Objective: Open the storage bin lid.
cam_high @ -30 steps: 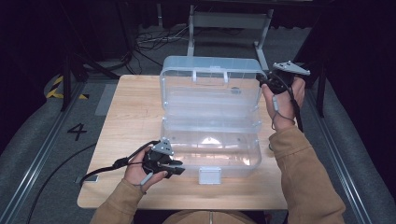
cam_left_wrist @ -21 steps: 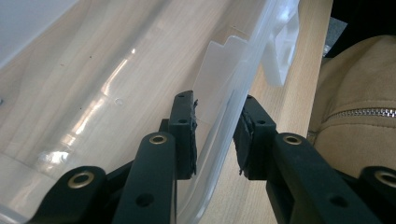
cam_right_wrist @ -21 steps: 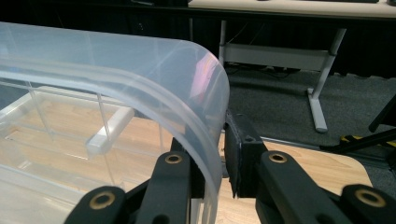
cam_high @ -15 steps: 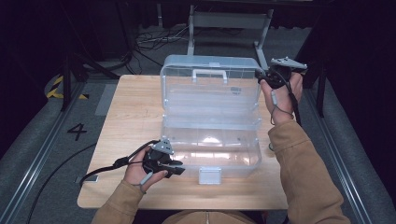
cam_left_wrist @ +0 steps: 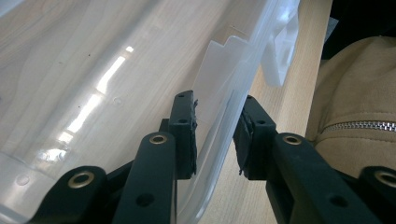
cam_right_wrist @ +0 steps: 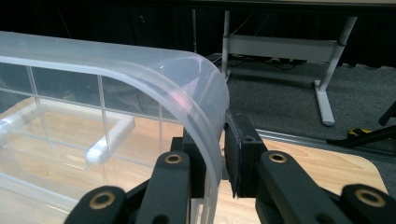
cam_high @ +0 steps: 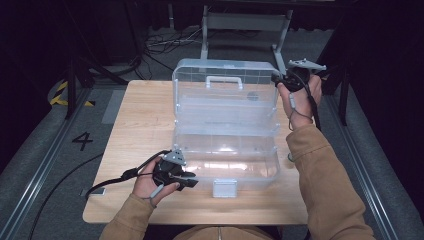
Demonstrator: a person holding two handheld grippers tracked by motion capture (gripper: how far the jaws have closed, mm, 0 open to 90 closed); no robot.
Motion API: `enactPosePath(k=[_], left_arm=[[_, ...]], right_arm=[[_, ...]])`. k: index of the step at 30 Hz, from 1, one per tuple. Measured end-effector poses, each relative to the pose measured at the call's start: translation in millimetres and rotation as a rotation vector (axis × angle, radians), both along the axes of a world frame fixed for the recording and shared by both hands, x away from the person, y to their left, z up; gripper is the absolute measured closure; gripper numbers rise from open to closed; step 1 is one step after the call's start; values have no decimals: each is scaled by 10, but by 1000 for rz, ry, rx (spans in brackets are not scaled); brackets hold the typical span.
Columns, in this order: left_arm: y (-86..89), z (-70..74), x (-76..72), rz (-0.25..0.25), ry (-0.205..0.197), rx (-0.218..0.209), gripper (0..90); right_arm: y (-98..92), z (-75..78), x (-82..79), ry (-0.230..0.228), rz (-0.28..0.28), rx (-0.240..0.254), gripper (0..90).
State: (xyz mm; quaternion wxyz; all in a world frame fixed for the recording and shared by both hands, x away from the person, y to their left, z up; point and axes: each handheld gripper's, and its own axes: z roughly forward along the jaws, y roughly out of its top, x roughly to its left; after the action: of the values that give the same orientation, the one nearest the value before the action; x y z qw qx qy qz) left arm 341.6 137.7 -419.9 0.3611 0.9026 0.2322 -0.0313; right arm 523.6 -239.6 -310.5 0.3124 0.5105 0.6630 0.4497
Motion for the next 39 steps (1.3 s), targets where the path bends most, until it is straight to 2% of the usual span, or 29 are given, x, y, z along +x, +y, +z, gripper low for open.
enactPosePath(k=[10,20,27,39], left_arm=[[-1,0,4,3,6,-1,710],[0,0,1,8,8,-3,709],[0,-1,3,9,13,-8,706],[2,1,17,4,27,-16,707]], right_arm=[[-15,-56,98,3,3,15,802],[-9,-130,190,-11,-2,26,808],[-1,-177,235,-29,-1,10,809],[-24,-301,342,-46,5,30,809]])
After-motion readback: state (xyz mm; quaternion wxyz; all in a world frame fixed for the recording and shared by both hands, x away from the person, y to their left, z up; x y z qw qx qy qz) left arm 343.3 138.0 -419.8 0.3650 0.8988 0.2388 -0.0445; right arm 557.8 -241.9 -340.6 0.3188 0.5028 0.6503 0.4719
